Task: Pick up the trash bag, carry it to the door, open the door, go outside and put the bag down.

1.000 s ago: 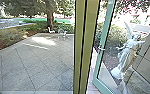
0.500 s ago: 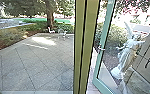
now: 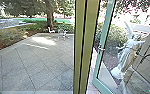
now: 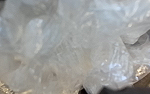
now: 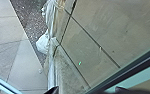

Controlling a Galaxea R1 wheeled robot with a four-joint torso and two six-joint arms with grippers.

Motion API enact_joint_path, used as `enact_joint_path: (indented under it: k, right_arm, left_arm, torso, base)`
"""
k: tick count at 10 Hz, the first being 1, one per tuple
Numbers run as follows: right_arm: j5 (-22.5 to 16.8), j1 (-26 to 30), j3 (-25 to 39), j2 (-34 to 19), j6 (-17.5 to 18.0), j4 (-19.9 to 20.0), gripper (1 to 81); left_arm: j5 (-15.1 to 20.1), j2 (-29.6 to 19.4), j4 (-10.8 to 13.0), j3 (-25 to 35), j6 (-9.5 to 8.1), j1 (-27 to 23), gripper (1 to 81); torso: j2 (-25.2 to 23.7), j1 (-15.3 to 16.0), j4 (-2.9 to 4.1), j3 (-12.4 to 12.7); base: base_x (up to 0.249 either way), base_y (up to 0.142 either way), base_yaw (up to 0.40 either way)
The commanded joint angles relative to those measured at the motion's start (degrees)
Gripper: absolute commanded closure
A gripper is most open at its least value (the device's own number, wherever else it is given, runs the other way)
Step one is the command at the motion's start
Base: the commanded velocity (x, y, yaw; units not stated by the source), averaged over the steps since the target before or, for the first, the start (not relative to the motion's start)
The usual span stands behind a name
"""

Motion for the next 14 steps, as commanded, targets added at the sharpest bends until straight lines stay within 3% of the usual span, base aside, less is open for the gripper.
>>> enact_joint_path:
  k: [1, 3, 6, 8, 11, 14]
  right_arm:
    - [-6.78, 4.66, 1.09, -5.83, -12.33, 16.08, 1.0]
    - [-5.73, -3.07, 1.45, -6.71, -13.14, 18.55, 1.0]
    - [-1.51, -18.52, 4.43, -7.42, -16.03, 30.52, 1.0]
    - [4.18, -29.34, 8.28, -6.63, -17.7, 37.79, 1.0]
    - [12.29, -42.61, 17.79, -6.89, -18.93, 41.68, 1.0]
    - [23.42, -52.63, 27.34, -6.8, -19.02, 43.79, 1.0]
  left_arm:
    - [5.12, 0.19, 0.07, 0.26, 0.14, -1.79, 81.1]
    - [5.12, 0.37, 0.25, 0.26, 0.14, -2.32, 81.1]
    - [5.03, 0.37, 0.16, 0.09, 0.3, -2.32, 81.1]
    - [5.03, 0.46, 0.16, 0.09, 0.4, -2.41, 81.1]
    - [4.94, 0.46, 0.16, 0.26, 0.49, -2.5, 81.1]
    - [4.42, 0.63, 0.25, 0.35, 0.58, -2.5, 81.1]
  torso:
    - [0.0, 0.0, 0.0, 0.0]
    - [0.0, 0.0, 0.0, 0.0]
    - [0.0, 0.0, 0.0, 0.0]
    - [0.0, 0.0, 0.0, 0.0]
    - [0.0, 0.0, 0.0, 0.02]
    - [0.0, -0.02, 0.0, 0.02]
  base:
    - [0.0, 0.0, 0.0]
    - [0.0, 0.0, 0.0]
    - [0.0, 0.0, 0.0]
    - [0.0, 0.0, 0.0]
    - [0.0, 0.0, 0.0]
    - [0.0, 0.0, 0.0]
